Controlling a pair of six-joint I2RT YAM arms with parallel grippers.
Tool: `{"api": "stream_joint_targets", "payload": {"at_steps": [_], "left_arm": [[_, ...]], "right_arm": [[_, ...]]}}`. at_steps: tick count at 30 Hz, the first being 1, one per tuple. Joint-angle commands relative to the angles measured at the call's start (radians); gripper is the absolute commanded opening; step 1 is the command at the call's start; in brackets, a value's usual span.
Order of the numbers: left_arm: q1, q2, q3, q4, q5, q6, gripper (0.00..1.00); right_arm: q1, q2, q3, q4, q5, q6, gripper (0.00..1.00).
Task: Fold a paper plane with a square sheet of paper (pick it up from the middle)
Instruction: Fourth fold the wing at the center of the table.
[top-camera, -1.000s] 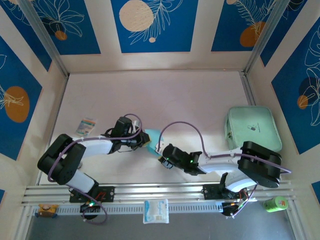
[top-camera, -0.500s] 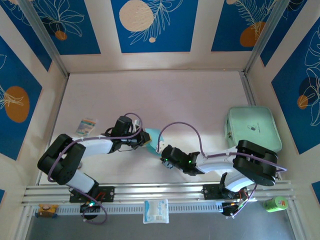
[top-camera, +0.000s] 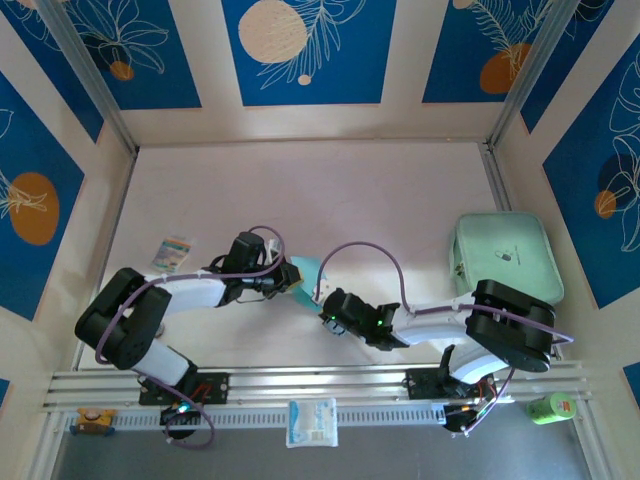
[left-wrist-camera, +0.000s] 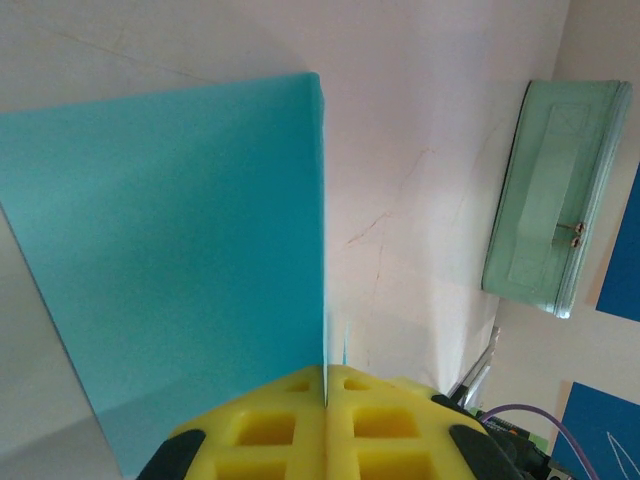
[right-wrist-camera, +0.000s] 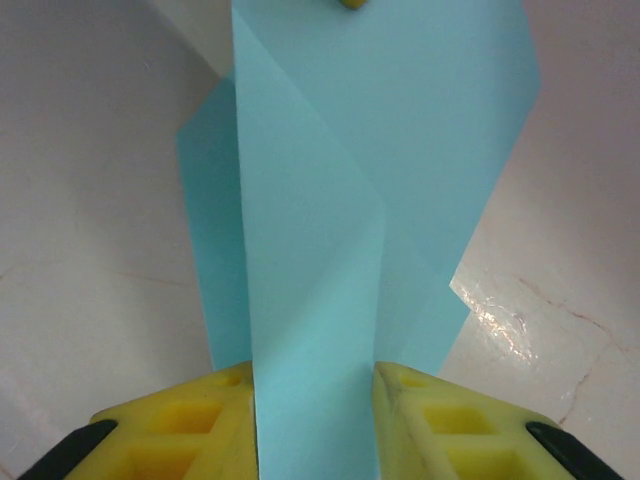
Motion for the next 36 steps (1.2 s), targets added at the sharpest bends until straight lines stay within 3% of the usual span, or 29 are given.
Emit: {"api": "stream_joint_targets", "payload": {"at_steps": [1,25,36], "left_arm": [[0.005,0.002,0.022,0.011,0.022,-0.001,0.07],[0.005,0.002,0.022,0.005,0.016,-0.003,0.06],[0.005,0.004,0.025,0.000,0.016,-0.001,0.06]], "right_arm": [[-0.004,0.016,0.006,0.035,-0.004,0.006,0.33],[-0.001,0.006,-0.020,0.049,0.012,0.030,0.22],[0.001,-0.007,-0.046,0.069,0.022,0.053,0.23]]}}
